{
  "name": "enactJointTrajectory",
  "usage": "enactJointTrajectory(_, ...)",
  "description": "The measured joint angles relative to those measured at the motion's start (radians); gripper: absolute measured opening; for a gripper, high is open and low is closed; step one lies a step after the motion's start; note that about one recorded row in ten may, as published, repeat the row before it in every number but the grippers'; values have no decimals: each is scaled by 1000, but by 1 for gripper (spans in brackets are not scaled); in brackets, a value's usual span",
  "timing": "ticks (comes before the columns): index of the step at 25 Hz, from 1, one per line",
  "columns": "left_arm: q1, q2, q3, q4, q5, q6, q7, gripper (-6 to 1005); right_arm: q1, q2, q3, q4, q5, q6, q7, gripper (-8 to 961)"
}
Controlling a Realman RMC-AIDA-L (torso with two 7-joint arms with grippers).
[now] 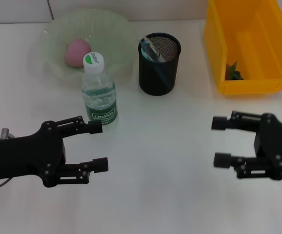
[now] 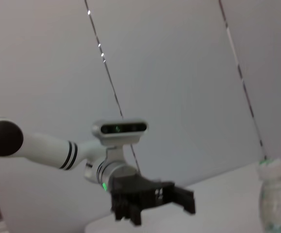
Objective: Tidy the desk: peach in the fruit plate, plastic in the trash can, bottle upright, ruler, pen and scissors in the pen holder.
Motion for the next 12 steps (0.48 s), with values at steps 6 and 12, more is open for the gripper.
enactJointTrajectory(6,-3,-3,1,1,1,2,-2,832,4,8,-4,92,-22,4,-82,790)
enactJointTrajectory(12,-5,-6,0,1,2,-5,-7,832,8,14,2,104,-22,7,-96,790)
